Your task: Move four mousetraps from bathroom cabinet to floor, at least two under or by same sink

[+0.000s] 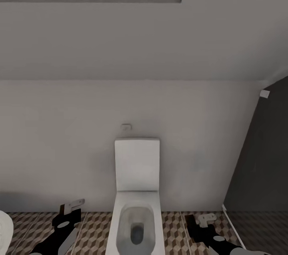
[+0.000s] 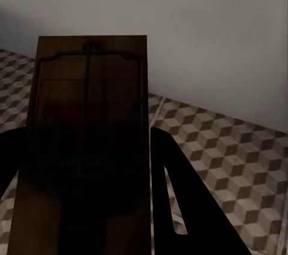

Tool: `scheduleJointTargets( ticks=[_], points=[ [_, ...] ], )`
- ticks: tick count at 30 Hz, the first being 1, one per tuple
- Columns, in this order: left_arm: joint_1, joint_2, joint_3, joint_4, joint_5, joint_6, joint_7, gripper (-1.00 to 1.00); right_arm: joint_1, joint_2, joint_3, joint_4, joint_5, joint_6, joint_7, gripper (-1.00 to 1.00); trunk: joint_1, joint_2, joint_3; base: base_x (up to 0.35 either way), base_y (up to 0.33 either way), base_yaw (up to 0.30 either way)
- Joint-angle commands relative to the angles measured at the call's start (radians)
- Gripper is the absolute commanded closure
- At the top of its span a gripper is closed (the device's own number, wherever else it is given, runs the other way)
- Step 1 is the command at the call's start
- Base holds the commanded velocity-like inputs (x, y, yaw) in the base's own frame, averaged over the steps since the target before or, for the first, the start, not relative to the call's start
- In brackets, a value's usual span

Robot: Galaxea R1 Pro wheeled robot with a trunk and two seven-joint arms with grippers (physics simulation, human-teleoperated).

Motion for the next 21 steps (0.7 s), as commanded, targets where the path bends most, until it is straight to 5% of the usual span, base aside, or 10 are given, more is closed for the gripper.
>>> scheduleJointTargets(
  ticks=[1,21],
  points=[
    [-0.001,0.001,-0.008,0.000,0.007,-0.003,0.008,1.00,-0.002,0.001,0.007,0.004,-0.013,-0.006,0.007,1.00,0.004,-0.008,-0.005,0.000,0.003,0.000],
    [-0.001,-0.003,-0.008,0.000,0.007,-0.006,0.008,1.00,-0.002,0.001,0.007,0.004,-0.013,-0.006,0.007,1.00,0.081,-0.148,-0.067,0.000,0.000,0.000]
  ],
)
